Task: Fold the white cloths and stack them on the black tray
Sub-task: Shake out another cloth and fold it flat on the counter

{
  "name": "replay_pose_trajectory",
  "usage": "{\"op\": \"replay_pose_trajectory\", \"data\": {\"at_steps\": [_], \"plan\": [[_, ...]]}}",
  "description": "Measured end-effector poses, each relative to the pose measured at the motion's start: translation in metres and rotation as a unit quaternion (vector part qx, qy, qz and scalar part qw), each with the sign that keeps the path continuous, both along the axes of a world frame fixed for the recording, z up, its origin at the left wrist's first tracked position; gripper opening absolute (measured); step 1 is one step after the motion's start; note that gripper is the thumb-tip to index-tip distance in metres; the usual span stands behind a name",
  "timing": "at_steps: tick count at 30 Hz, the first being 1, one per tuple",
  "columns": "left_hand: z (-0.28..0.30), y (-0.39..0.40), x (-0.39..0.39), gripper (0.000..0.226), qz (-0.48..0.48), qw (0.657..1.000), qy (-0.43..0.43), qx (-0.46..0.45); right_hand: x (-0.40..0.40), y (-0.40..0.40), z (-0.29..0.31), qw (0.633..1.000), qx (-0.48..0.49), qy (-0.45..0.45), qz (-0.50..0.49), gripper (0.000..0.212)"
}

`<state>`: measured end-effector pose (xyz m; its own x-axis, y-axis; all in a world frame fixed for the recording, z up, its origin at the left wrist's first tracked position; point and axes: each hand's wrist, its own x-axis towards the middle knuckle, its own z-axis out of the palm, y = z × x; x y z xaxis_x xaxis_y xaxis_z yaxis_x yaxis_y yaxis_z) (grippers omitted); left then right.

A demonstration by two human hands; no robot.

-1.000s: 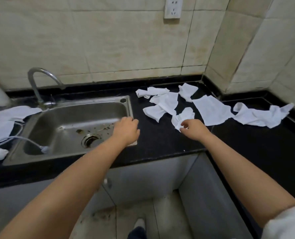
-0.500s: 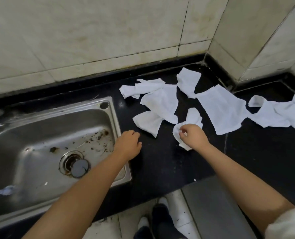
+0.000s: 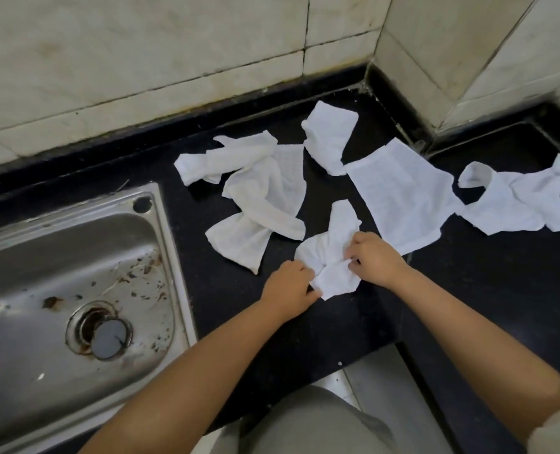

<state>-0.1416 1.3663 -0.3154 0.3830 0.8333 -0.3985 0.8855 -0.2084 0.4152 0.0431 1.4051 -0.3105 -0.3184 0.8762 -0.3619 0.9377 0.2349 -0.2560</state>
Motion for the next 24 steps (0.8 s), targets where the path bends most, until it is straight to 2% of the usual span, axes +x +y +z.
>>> {"op": "replay_pose_trajectory", "data": {"at_steps": [3, 6, 8, 10, 12, 15, 18, 20, 24], "plan": [[-0.006, 0.004, 0.014, 0.032, 0.041, 0.998, -0.035, -0.011, 0.008, -0.002, -0.007, 0.996, 0.003, 0.081, -0.023, 0.011], [-0.002, 0.003, 0.021, 0.025, 0.044, 0.994, -0.099, -0.015, 0.019, -0.016, -0.002, 0.986, 0.015, 0.16, -0.043, 0.004], [0.009, 0.002, 0.016, 0.027, 0.036, 0.987, -0.156, -0.032, 0.026, -0.031, 0.013, 0.988, 0.024, 0.145, -0.046, 0.004], [0.026, 0.004, 0.006, 0.037, -0.006, 0.981, -0.195, -0.015, 0.031, -0.047, 0.035, 0.995, 0.033, 0.077, -0.052, 0.008], [0.049, 0.009, -0.005, 0.034, -0.041, 0.974, -0.222, 0.007, 0.036, -0.064, 0.061, 0.996, 0.038, 0.033, -0.076, 0.01], [0.089, 0.014, -0.012, 0.042, -0.055, 0.966, -0.242, 0.066, 0.047, -0.095, 0.1, 0.985, 0.057, 0.047, -0.157, 0.011], [0.117, 0.012, 0.002, 0.044, -0.087, 0.954, -0.27, 0.101, 0.065, -0.138, 0.134, 0.951, 0.059, 0.13, -0.275, 0.008], [0.127, 0.007, 0.024, 0.036, -0.106, 0.946, -0.292, 0.095, 0.079, -0.168, 0.148, 0.923, 0.07, 0.163, -0.34, 0.003], [0.139, -0.013, 0.096, 0.021, -0.147, 0.937, -0.316, 0.033, 0.114, -0.217, 0.163, 0.857, 0.167, 0.125, -0.471, 0.018]]}}
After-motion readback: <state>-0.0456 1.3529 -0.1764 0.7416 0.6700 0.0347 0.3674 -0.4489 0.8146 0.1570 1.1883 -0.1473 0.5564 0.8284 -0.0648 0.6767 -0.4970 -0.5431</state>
